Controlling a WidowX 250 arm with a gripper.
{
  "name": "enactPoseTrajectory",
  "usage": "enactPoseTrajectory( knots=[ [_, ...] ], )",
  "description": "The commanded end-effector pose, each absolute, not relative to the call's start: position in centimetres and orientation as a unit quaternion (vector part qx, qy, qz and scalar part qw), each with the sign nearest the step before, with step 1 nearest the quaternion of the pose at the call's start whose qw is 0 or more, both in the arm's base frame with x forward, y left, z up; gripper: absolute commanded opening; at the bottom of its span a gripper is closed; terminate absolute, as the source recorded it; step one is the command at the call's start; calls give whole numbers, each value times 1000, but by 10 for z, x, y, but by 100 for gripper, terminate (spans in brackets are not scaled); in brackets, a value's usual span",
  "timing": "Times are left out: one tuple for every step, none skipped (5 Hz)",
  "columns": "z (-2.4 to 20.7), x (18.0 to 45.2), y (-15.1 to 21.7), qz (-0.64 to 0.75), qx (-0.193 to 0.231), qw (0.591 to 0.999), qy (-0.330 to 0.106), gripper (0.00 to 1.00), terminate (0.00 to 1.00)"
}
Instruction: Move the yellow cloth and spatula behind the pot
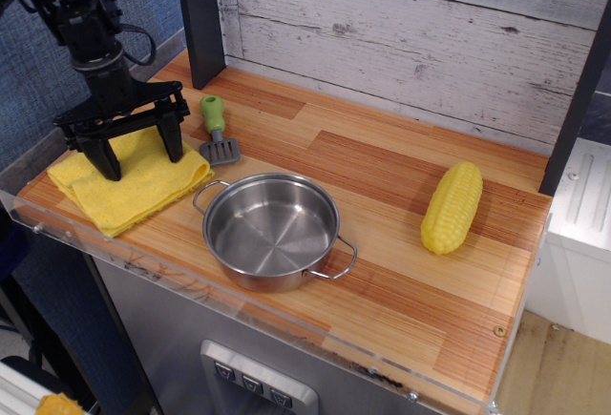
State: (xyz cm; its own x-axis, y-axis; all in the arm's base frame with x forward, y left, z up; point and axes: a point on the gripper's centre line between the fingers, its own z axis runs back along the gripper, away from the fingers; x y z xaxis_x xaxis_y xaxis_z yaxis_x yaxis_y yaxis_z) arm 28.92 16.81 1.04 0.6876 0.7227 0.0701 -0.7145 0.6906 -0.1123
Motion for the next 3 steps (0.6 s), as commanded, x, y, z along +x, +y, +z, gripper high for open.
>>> enactPoseTrajectory(
  knots=[
    [5, 324, 131, 332, -43, 939, -73, 100, 0],
    [3, 338, 106, 302, -48, 950, -69, 100, 0],
    [-1, 347, 75, 268, -56, 960, -66, 100, 0]
  ],
)
